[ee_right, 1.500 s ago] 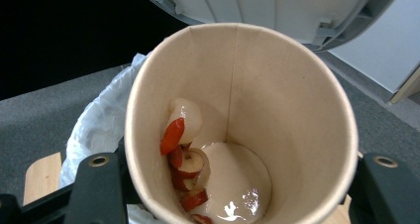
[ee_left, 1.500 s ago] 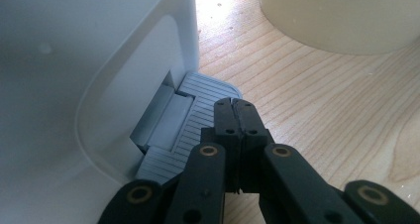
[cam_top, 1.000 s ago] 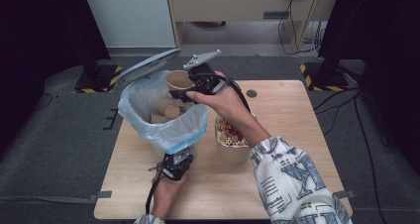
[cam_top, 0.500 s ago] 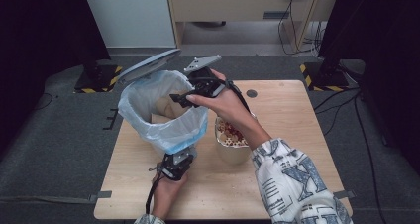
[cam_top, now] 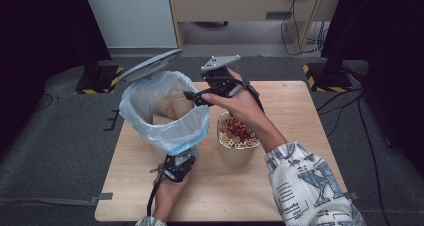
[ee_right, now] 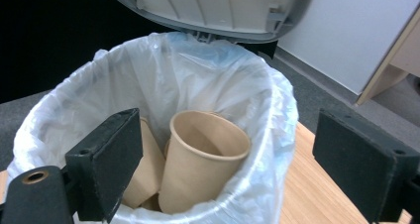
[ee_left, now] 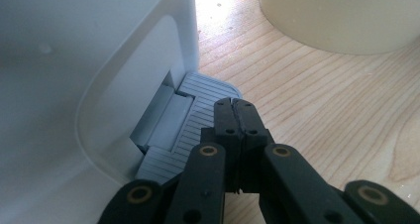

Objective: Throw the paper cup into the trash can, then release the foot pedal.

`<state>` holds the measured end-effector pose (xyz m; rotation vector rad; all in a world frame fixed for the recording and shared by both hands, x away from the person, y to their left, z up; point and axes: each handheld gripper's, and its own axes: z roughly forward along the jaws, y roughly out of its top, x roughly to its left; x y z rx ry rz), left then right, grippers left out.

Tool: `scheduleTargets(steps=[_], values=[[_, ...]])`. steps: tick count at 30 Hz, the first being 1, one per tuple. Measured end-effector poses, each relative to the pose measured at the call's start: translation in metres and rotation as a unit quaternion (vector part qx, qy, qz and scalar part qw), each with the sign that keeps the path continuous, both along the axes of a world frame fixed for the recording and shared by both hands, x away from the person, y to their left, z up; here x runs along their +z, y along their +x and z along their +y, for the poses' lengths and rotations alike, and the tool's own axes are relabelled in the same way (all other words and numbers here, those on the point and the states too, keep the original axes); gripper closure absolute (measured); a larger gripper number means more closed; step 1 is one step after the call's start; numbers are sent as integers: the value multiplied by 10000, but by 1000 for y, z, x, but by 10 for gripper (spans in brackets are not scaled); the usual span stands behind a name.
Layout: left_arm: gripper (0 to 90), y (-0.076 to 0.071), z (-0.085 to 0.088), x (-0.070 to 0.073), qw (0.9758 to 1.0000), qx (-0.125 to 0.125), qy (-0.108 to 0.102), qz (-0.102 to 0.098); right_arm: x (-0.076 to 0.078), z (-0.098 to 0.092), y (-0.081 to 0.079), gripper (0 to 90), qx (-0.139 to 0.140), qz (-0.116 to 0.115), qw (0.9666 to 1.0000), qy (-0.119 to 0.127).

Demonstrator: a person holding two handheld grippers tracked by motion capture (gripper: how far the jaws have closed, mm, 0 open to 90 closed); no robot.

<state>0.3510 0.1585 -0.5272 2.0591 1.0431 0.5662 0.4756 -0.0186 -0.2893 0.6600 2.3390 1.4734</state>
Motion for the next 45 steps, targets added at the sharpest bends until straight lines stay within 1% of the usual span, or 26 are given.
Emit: scheduleTargets(steps=[3, 6, 10, 11, 12, 14, 15, 16, 17, 18, 19, 20, 21, 22, 24, 26, 27, 31, 34, 37, 38, 40, 41, 44, 45], values=[[889, 0, 0, 0, 10000, 5, -7, 2, 0, -8, 1, 121, -67, 1, 10000, 11], [884, 0, 0, 0, 10000, -14, -22, 12, -1, -20, 1, 117, -169, -9, 9999, 20], [823, -3, -1, 2, 10000, 12, -95, 25, -5, -42, 4, 110, -383, -3, 9993, 3], [797, -4, -3, 3, 10000, -2, -77, 21, -6, -48, 4, 109, -435, -6, 9991, -14], [762, -5, -5, 5, 10000, -20, -39, -24, -7, -54, 5, 107, -489, -4, 9988, -15], [764, -8, -7, 7, 9998, -108, -176, -9, -8, -64, 6, 104, -597, 33, 9982, 6], [758, -11, -10, 9, 9998, -67, -196, -54, -9, -70, 7, 103, -641, 33, 9979, 0], [743, -14, -13, 10, 9998, -44, -162, -96, -10, -74, 8, 98, -698, 45, 9976, -8], [716, -16, -17, 12, 9997, -166, -167, -110, -11, -78, 9, 96, -739, 60, 9972, -14], [686, -17, -18, 13, 9993, -259, -245, -87, -12, -83, 10, 93, -796, 70, 9968, -18], [667, -20, -21, 14, 9993, -177, -324, -112, -13, -85, 10, 90, -842, 82, 9964, -11], [656, -21, -23, 15, 9990, -257, -340, -141, -14, -88, 11, 85, -878, 92, 9961, -40], [641, -23, -26, 17, 9989, -322, -277, -209, -15, -91, 12, 85, -924, 90, 9957, -51], [620, -24, -28, 17, 9987, -358, -272, -243, -16, -95, 12, 84, -986, 99, 9951, -50], [586, -26, -31, 18, 9984, -381, -359, -237, -18, -100, 13, 81, -1071, 128, 9942, -38], [547, -27, -34, 18, 9979, -410, -455, -196, -21, -105, 14, 76, -1176, 137, 9929, -66], [531, -27, -35, 19, 9978, -438, -469, -180, -22, -108, 15, 74, -1225, 139, 9923, -77], [465, -27, -34, 19, 9971, -491, -560, -137, -26, -118, 17, 65, -1382, 143, 9903, -80], [398, -26, -33, 20, 9966, -548, -600, -98, -29, -124, 18, 64, -1549, 137, 9878, -72], [351, -27, -33, 21, 9962, -596, -629, -66, -31, -132, 18, 62, -1695, 158, 9854, -48], [345, -27, -33, 21, 9960, -629, -627, -60, -31, -133, 18, 60, -1724, 159, 9849, -43], [330, -28, -35, 21, 9951, -696, -704, -25, -33, -138, 18, 57, -1816, 130, 9833, -14], [324, -29, -35, 22, 9949, -736, -687, -20, -33, -141, 18, 55, -1862, 137, 9824, 0], [310, -30, -36, 23, 9937, -843, -745, -16, -35, -148, 18, 53, -1950, 141, 9807, -8], [304, -31, -36, 23, 9935, -879, -728, -17, -36, -151, 18, 53, -1982, 135, 9801, -13]])
